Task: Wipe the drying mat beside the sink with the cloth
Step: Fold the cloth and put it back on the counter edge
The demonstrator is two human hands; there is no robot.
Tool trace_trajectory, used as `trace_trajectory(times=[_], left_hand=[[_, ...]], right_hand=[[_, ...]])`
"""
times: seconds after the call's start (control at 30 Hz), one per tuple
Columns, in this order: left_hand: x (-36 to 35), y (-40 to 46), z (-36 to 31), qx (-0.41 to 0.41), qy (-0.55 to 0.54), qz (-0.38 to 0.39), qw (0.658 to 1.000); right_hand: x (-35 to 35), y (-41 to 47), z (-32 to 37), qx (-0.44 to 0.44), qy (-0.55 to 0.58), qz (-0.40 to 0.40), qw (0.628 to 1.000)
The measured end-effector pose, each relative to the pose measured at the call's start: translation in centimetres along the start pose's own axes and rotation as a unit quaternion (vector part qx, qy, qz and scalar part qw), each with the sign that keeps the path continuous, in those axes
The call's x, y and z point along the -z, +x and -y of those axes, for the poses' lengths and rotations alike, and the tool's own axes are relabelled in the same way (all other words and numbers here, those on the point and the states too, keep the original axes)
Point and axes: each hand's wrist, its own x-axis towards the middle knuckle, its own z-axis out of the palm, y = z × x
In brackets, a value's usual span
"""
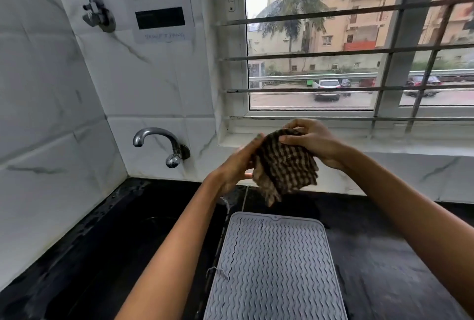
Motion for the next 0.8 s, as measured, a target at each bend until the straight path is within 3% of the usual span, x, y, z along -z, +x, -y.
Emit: trace_trajectory(times=[0.17,0.27,0.33,0.5,0.67,0.8], left_hand=[[-1.3,0.7,-2.1,-0.033,0.117,0.002,0.993],[-1.6,1.3,-2.9,-0.033,0.125,-0.015,0.991],[-1.7,1.2,-3.0,-0.042,0.124,-0.024,0.991],[-2.3,0.7,-1.4,-0.041,0.118,-0.025,0.992],[-2.7,0.7,1.0,-0.008,0.072,0.006,0.997],[-3.8,0.3,2.9,0.022,0.046,0.056,0.997]], right_hand=[[-0.4,0.3,2.5,0.010,-0.139,0.080,0.987],[-0.2,0.1,2.6,0.012,-0.100,0.033,0.994],[0.4,-0.5,2.1,-0.033,-0.071,0.033,0.996],[1.4,-3.0,-0.9,-0.141,-0.152,0.173,0.963],[1.9,-4.8,-3.2,-0.150,-0.167,0.098,0.970],[2.6,-6.9,-4.0,-0.150,-0.255,0.105,0.949]])
